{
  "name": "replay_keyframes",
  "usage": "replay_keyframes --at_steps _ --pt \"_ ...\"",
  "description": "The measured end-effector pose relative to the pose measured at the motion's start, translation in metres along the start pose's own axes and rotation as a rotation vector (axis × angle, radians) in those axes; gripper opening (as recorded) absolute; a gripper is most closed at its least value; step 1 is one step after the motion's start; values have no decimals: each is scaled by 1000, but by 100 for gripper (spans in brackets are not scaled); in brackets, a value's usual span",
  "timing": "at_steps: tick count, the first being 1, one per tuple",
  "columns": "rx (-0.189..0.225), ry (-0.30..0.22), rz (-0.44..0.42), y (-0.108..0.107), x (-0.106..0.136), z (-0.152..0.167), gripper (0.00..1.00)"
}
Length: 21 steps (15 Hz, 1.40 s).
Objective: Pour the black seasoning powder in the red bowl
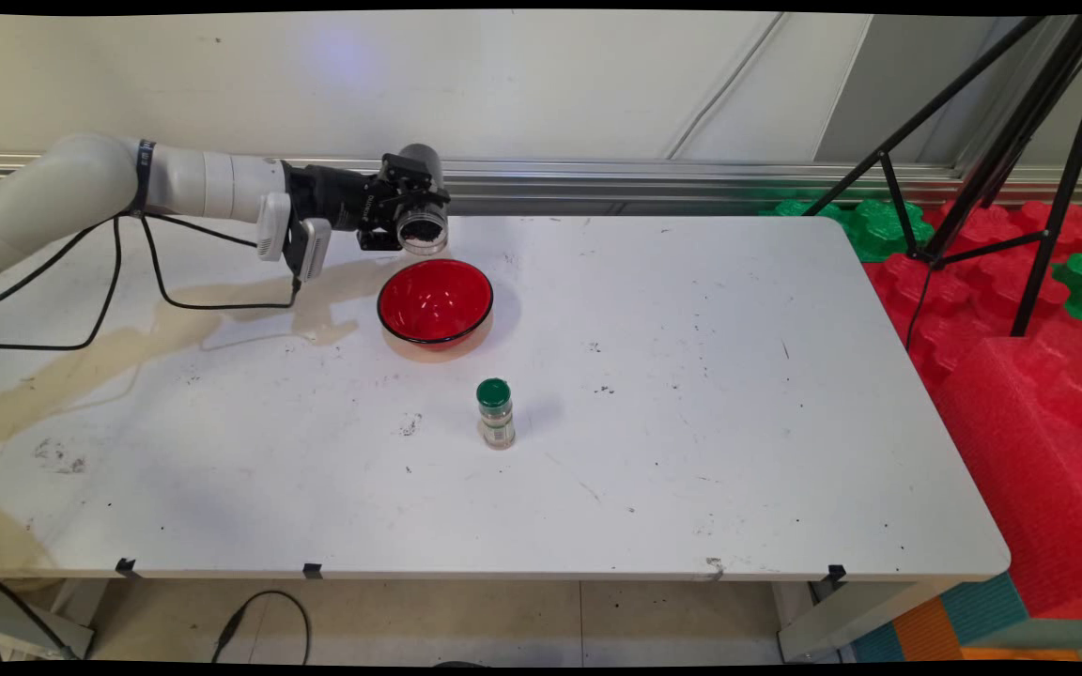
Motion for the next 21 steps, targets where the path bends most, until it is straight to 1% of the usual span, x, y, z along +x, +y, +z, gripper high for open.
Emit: replay_keyframes --at_steps 9,21 --pt "17 -11 130 -2 2 -1 0" --pt "28 -16 233 -3 6 0 0"
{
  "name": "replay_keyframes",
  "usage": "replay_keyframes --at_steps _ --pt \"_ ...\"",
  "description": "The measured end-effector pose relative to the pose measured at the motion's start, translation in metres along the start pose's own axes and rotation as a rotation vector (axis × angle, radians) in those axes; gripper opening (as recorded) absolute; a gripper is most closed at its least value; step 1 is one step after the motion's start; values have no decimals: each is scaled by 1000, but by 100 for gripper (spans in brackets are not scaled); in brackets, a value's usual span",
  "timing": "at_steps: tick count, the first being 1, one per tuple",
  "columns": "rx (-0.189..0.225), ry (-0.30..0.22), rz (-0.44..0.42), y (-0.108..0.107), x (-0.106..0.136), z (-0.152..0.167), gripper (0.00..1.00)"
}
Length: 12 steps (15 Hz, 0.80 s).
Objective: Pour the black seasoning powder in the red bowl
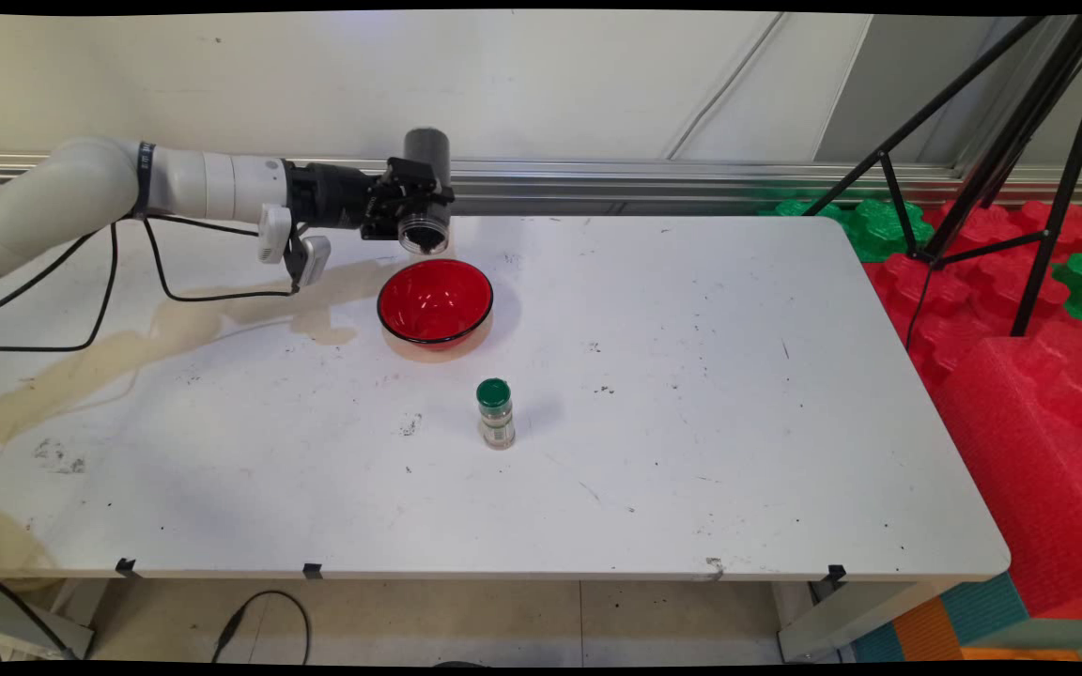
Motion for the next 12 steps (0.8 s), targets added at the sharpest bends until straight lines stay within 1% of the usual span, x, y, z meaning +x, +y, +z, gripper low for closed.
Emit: replay_keyframes --at_steps 12 --pt "7 -1 62 -1 6 1 0"
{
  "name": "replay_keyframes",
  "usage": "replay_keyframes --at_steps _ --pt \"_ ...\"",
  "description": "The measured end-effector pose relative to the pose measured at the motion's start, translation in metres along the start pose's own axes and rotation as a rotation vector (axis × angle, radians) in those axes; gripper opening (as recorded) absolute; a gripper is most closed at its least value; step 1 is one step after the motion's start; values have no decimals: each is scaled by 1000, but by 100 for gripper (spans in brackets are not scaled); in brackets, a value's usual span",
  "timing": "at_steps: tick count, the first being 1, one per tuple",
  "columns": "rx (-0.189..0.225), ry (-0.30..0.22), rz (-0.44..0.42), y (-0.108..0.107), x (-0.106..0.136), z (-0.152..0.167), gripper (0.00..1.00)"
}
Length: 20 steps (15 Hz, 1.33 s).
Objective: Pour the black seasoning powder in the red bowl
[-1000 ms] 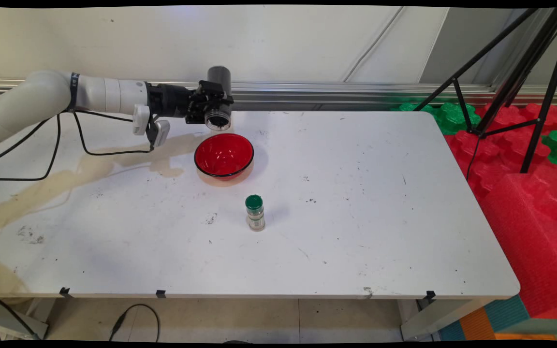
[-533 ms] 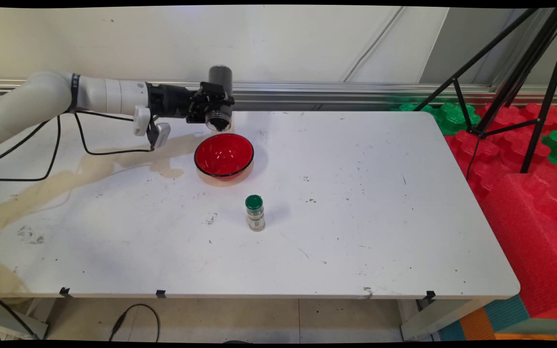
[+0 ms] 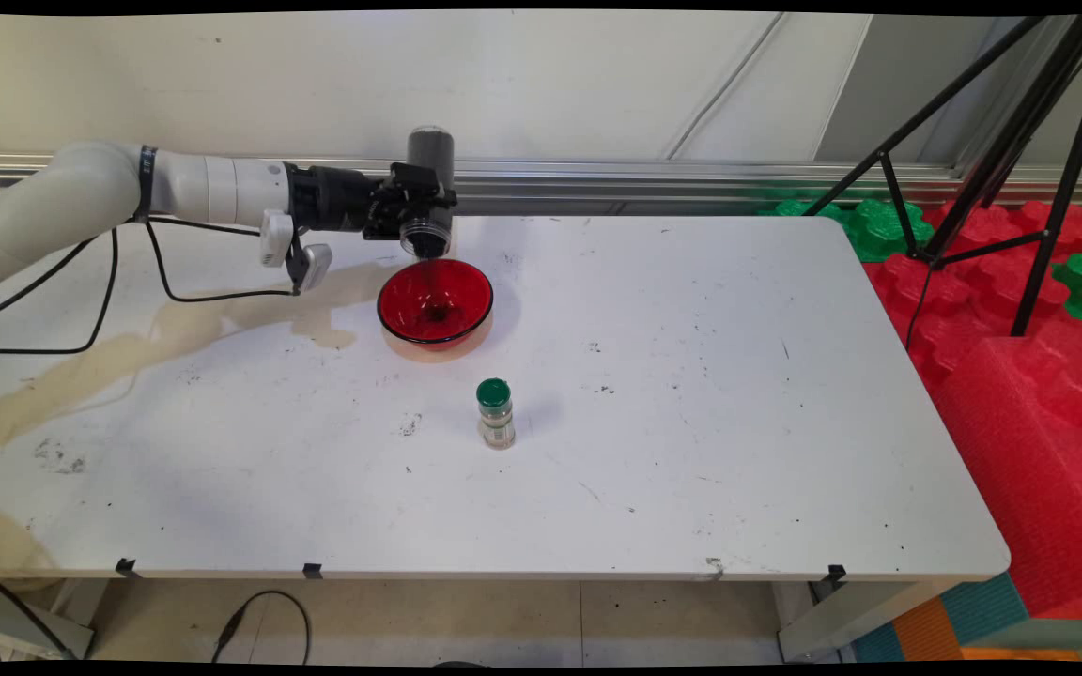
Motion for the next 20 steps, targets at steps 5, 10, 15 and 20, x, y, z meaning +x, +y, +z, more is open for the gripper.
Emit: replay_keyframes --at_steps 5,10,15,20 --pt "1 2 12 0 4 0 0" --pt "2 4 19 -1 8 1 0" --pt "2 5 26 -2 11 1 0" --pt "1 6 38 -1 13 2 0"
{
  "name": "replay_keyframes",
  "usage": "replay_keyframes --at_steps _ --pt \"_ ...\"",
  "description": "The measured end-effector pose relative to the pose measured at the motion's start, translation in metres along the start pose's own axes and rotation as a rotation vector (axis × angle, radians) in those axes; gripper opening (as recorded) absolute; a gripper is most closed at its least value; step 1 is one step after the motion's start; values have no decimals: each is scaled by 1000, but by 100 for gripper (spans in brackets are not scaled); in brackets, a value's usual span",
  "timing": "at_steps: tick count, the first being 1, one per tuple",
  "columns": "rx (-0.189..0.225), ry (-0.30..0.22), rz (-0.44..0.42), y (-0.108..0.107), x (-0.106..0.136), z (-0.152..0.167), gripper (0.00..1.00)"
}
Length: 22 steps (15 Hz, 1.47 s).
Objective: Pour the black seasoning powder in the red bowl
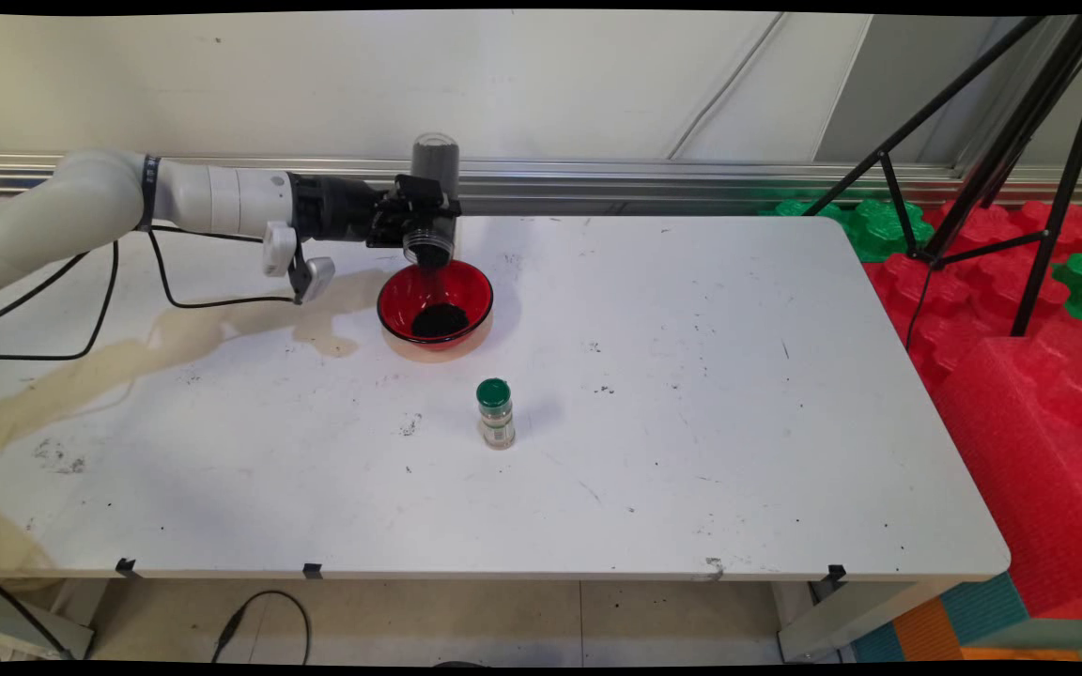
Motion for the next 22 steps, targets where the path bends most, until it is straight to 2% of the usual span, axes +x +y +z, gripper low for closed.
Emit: replay_keyframes --at_steps 13,22 --pt "-2 -2 34 1 1 2 0" --pt "-3 -2 22 1 -1 3 0"
